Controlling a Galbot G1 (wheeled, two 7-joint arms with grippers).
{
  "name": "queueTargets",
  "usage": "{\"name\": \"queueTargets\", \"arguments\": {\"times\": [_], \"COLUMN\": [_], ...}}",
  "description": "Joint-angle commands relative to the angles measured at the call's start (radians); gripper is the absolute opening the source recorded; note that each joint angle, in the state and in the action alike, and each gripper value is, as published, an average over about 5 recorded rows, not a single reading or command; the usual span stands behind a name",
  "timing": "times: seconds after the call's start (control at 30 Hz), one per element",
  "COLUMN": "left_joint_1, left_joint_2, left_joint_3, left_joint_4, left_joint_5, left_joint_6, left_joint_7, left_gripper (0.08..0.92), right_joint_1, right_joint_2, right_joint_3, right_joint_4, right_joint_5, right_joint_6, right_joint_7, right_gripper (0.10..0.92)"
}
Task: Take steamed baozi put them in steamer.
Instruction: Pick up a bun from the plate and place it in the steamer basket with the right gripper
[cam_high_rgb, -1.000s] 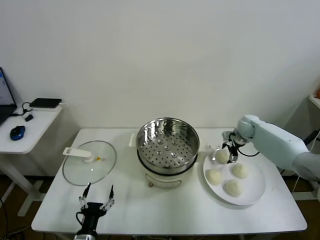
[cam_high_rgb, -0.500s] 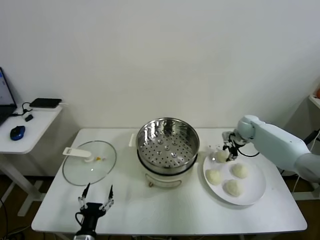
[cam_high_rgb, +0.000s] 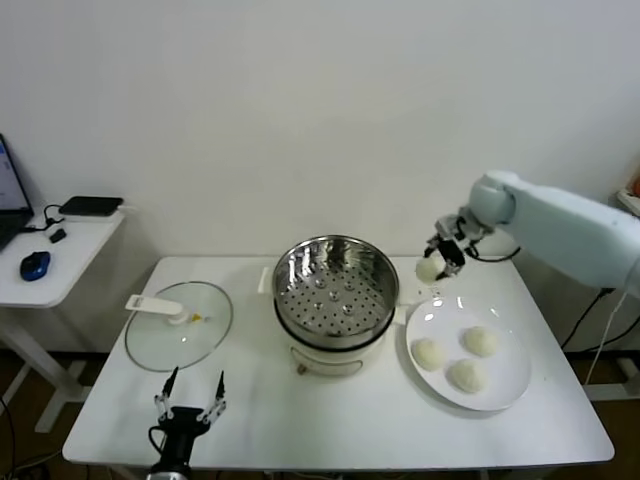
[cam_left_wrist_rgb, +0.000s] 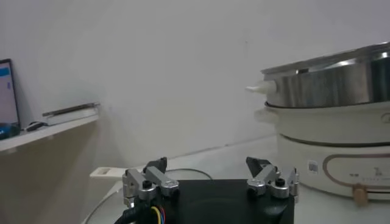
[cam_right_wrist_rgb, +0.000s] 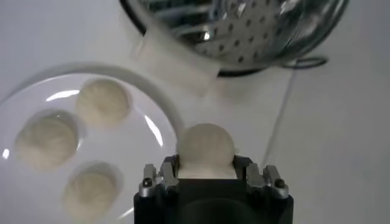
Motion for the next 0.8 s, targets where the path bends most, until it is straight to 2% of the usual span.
{"name": "queueTargets", "arguments": {"times": [0.03,0.17,0.33,0.43,0.63,0.8], "left_joint_1": [0.001,-0.002,-0.005,-0.006,-0.012,-0.015], "left_joint_2": [-0.049,-0.049,-0.049,-0.049,-0.049,-0.049], "left_joint_3": [0.000,0.001,0.002,-0.002,-0.007,-0.008], "left_joint_4": [-0.001,0.010,0.018,0.017,0.019,0.023], "left_joint_5": [0.002,0.003,0.005,0.003,-0.002,-0.001], "left_joint_6": [-0.004,-0.013,-0.022,-0.025,-0.027,-0.027], "left_joint_7": [-0.002,-0.006,-0.009,-0.011,-0.016,-0.017], "left_gripper": [0.823,0.823,0.823,0.823,0.823,0.823], "right_joint_1": [0.261,0.239,0.136,0.048,-0.154,-0.215], "right_joint_2": [0.047,0.107,0.188,0.237,0.344,0.389], "right_joint_3": [-0.137,-0.129,-0.106,-0.068,0.084,0.128], "right_joint_4": [0.077,0.079,0.072,0.010,-0.192,-0.287], "right_joint_5": [0.085,0.130,0.030,-0.082,-0.420,-0.463], "right_joint_6": [0.179,0.303,0.422,0.483,0.633,0.698], "right_joint_7": [-0.039,0.015,0.171,0.237,0.307,0.324], "right_gripper": [0.602,0.602,0.602,0.602,0.608,0.611]}}
